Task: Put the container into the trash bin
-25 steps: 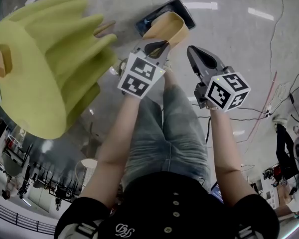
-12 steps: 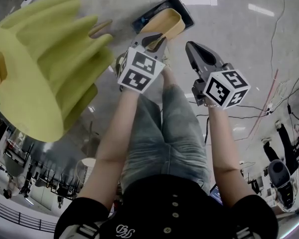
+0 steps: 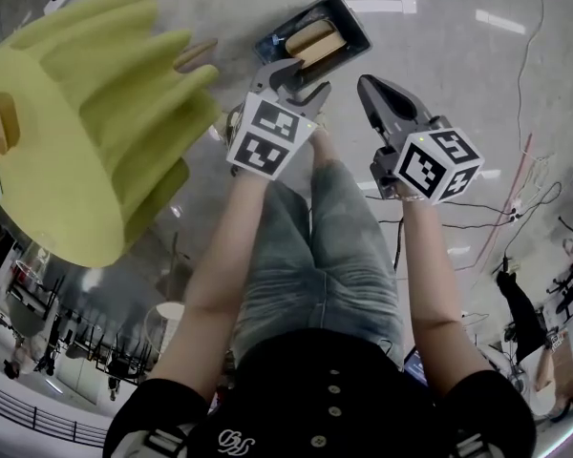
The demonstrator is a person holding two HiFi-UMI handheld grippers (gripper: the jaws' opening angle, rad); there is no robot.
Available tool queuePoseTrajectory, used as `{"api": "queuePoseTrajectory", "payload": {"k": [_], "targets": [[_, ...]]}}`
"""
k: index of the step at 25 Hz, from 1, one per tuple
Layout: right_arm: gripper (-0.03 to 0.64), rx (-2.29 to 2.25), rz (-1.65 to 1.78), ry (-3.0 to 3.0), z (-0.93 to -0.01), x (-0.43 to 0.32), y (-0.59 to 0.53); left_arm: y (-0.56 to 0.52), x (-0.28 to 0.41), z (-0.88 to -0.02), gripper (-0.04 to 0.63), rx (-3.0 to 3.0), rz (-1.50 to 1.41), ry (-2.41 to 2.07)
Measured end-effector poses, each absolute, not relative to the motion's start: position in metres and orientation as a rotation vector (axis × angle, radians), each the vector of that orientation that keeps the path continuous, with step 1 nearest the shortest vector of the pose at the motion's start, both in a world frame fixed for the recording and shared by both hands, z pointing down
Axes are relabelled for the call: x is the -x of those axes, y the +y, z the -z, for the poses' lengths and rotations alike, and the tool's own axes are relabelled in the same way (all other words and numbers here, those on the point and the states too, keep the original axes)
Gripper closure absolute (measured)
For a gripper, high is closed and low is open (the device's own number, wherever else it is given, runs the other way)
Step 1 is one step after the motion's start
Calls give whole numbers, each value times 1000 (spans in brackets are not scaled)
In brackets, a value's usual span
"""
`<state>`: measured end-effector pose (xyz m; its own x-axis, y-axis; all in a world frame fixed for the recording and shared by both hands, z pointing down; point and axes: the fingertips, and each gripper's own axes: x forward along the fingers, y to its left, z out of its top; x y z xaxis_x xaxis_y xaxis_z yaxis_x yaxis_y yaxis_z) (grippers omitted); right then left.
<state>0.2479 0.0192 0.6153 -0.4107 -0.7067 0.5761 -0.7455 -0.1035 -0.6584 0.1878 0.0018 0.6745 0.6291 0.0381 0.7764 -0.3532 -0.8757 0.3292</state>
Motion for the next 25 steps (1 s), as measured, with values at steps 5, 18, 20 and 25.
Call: {"api": "queuePoseTrajectory", "payload": {"k": [5, 18, 20, 25], "targets": [[613, -1645, -1548, -2106, -599, -243, 15, 1, -185, -654, 399, -2412, -1142, -244], [612, -1518, -1415, -2177, -535, -217, 22, -9, -167, -553, 399, -2523, -962, -302], [614, -1510, -1385, -2182, -523, -217, 29, -6, -165, -534, 399, -2535, -908, -318], [612, -1517, -1311, -2215, -486, -206, 33, 0, -152, -486, 399, -2541, -719, -344]]}}
